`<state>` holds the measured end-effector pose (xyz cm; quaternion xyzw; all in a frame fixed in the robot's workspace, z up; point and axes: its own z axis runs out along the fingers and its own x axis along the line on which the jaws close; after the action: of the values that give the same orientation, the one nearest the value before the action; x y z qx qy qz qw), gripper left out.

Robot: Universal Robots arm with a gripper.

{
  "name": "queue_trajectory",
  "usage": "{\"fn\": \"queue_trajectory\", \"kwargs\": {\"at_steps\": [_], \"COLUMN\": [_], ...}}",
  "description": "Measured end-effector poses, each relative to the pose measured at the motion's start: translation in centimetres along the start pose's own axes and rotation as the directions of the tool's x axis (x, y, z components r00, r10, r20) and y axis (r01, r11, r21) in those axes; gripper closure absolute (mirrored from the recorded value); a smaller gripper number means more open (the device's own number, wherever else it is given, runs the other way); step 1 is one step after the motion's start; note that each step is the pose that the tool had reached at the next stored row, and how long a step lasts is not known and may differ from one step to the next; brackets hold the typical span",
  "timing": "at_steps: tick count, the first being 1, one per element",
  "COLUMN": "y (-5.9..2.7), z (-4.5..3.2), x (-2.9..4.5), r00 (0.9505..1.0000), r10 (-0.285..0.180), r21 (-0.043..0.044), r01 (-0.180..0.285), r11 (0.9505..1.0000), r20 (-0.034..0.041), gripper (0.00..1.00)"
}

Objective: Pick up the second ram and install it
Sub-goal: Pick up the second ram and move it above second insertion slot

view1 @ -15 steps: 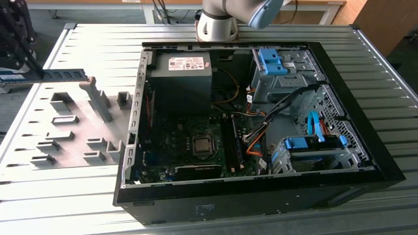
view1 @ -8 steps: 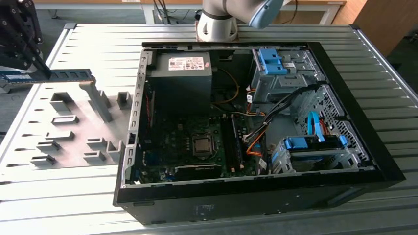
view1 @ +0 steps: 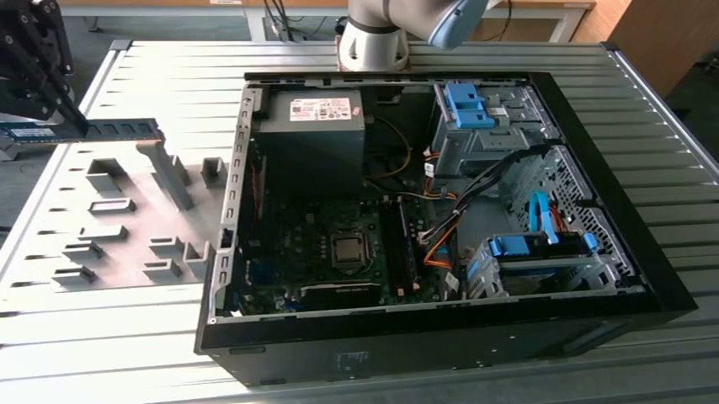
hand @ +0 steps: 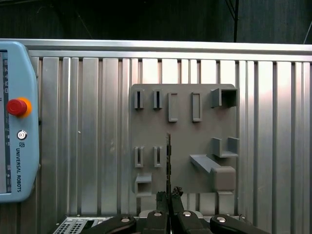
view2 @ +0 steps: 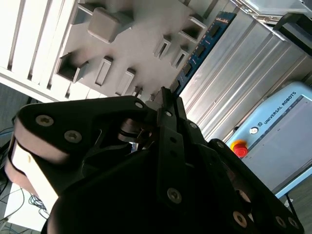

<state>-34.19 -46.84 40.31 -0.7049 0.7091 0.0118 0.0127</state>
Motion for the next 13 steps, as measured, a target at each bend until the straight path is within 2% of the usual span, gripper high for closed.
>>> {"fn": "queue_trajectory", "kwargs": {"at_steps": [13], "y": [-1.11], "z": [0.02], "x": [0.0], "r00": [1.0], "r10": [0.0], "r21": [0.0001], "r01": [0.0], "r11": [1.0], "r20": [0.0001], "gripper": [0.86]}}
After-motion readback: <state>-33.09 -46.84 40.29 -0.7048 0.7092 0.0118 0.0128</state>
